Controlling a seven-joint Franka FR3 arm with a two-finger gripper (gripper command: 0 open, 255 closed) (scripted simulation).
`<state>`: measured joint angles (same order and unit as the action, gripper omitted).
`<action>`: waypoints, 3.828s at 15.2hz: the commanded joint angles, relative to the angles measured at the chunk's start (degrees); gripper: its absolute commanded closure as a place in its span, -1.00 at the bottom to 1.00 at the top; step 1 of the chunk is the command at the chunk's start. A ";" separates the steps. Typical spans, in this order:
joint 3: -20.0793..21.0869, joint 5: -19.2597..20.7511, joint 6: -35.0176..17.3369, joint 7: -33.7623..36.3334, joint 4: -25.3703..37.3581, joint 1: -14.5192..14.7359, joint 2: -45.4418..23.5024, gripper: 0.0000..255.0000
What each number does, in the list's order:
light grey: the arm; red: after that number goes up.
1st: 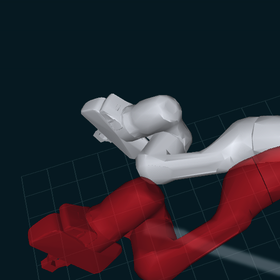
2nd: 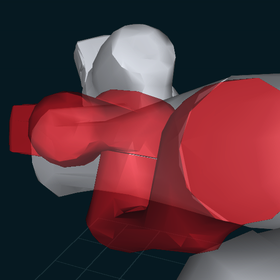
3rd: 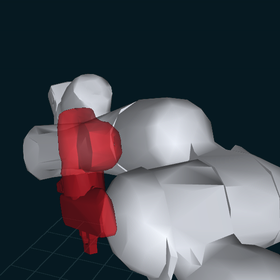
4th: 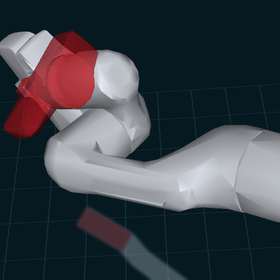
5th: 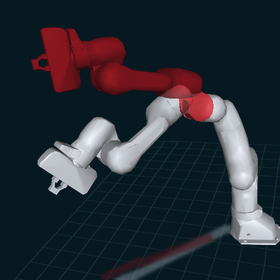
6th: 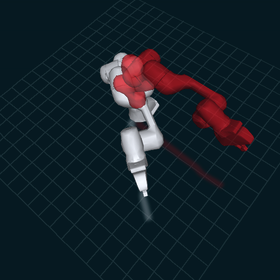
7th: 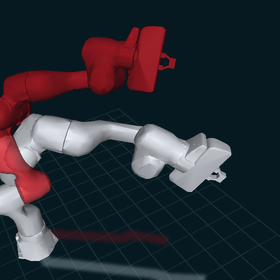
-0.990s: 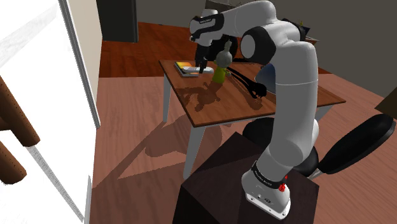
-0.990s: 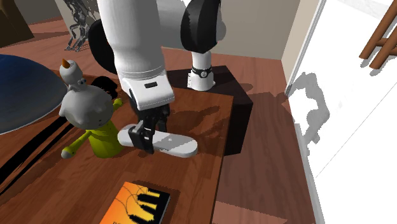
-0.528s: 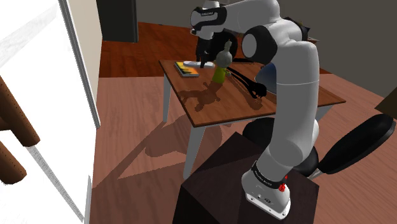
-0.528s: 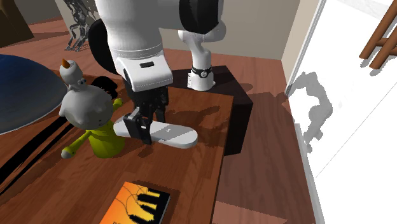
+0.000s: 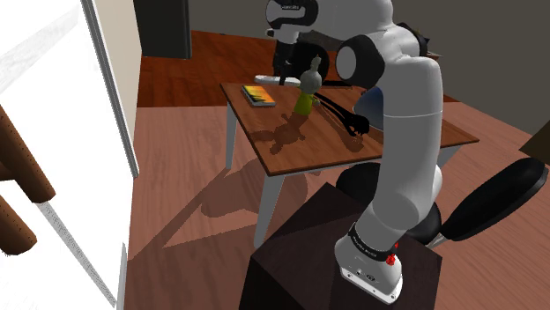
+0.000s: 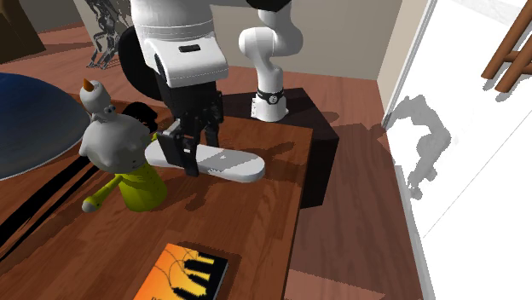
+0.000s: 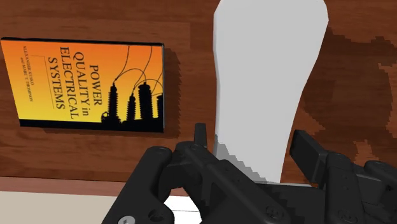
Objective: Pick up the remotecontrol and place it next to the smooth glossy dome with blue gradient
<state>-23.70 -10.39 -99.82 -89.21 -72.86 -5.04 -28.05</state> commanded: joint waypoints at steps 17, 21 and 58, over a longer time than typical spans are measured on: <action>0.40 -1.85 17.94 0.62 23.91 -4.46 -5.76 1.00; -0.61 -0.63 16.33 -1.23 17.47 -3.92 -0.97 1.00; -20.97 12.45 4.30 -39.89 -23.72 -18.18 31.31 1.00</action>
<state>-43.49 2.74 -95.98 -126.89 -97.82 -22.41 4.24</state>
